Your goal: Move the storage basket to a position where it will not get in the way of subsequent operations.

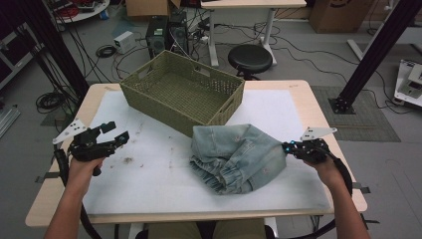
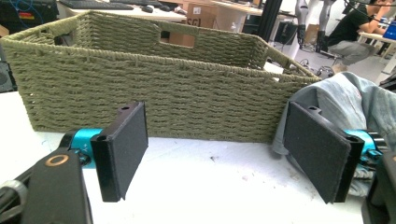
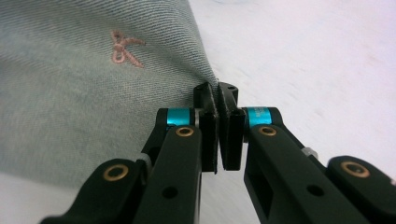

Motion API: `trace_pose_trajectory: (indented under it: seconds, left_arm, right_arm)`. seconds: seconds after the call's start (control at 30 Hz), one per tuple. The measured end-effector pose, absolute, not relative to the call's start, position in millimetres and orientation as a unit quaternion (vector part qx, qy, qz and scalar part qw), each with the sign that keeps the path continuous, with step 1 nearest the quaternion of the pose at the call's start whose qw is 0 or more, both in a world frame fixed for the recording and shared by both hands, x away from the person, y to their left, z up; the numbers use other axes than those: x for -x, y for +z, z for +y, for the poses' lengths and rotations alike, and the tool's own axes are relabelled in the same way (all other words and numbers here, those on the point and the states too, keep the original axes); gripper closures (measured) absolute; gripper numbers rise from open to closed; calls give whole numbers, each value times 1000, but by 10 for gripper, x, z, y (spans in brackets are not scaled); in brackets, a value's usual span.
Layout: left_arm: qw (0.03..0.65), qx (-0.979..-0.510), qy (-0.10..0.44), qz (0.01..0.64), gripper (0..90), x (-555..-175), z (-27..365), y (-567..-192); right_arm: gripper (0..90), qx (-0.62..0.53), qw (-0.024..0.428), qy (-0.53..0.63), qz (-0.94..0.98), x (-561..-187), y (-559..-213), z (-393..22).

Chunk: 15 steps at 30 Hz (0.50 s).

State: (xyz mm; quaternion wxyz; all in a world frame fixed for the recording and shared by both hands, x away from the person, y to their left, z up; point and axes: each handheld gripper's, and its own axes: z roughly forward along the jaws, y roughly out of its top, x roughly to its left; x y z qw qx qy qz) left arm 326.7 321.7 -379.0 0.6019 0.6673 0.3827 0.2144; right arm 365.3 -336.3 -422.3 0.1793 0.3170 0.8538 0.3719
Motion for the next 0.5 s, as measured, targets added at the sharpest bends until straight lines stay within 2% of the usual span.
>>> trace_pose_trajectory:
  seconds: [0.37, 0.5]
  left_arm:
    - [599, -676, 207, 376, 223, -3316, 3106, -3801]
    - [599, -681, 206, 368, 223, -3343, 3055, -3771]
  right_arm:
    - [887, -378, 236, 341, 828, -3680, -4238, -3560]
    - [880, -396, 238, 346, 817, -3681, -4251, -3629]
